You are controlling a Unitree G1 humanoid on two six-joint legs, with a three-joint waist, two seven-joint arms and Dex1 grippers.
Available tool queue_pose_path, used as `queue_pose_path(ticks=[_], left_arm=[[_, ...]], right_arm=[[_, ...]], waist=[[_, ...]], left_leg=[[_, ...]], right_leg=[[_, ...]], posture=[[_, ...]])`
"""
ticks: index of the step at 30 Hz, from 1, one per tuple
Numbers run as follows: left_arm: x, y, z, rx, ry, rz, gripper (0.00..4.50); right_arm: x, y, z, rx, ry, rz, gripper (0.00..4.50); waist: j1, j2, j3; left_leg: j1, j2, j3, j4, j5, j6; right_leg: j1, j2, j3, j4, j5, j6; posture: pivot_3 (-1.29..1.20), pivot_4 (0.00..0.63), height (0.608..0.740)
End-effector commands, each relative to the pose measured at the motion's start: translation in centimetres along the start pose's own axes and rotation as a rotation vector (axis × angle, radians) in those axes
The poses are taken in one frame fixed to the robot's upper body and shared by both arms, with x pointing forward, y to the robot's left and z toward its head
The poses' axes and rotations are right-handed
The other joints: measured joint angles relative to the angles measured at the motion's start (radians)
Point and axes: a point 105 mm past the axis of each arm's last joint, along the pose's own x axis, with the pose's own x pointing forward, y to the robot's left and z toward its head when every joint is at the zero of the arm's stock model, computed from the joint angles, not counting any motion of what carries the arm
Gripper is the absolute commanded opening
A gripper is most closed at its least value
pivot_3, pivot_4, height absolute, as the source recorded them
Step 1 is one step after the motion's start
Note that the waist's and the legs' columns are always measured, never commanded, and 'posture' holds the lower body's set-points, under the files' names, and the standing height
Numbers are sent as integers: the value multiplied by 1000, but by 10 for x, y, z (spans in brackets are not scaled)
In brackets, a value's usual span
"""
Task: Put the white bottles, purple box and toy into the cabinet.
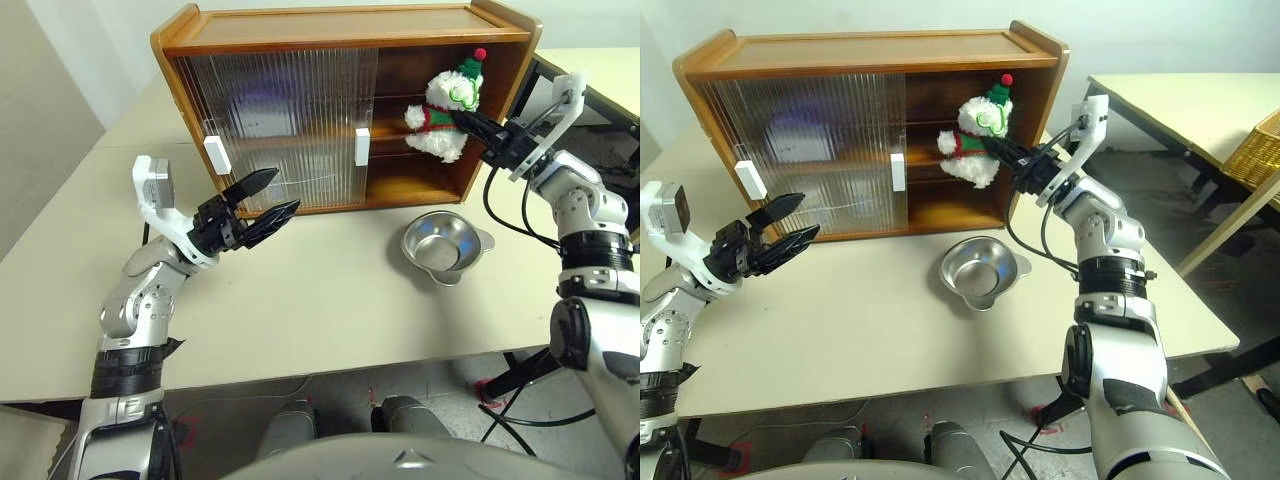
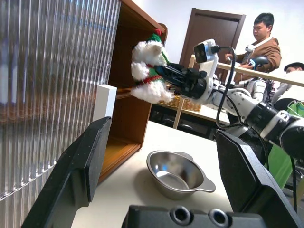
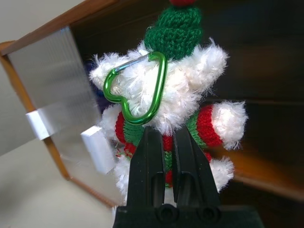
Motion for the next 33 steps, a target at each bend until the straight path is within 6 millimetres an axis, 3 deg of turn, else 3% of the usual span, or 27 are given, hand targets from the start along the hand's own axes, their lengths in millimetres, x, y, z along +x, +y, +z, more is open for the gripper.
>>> queue_pose_path(ticks=[1,13,33], left_arm=[[-3,-2,4,23,-2,11,4500],[-4,-3,4,27,-6,23,4500],[-7,-5,6,37,-16,51,4500]], right_arm=[[15,2,-1,-29,11,17,17],[38,0,8,-74,-24,-20,17],[62,-11,-17,-192,201,-223,17]], waist=[[-1,0,0],[11,1,0],[18,1,1]], left_leg=[[0,0,0,0,0,0],[0,0,0,1,0,0],[0,1,-1,0,-1,-1]], right_leg=[[0,0,0,0,0,0],[0,0,0,0,2,-3],[0,0,0,0,3,-5]], posture=[[-9,0,740],[15,0,740],[55,0,740]])
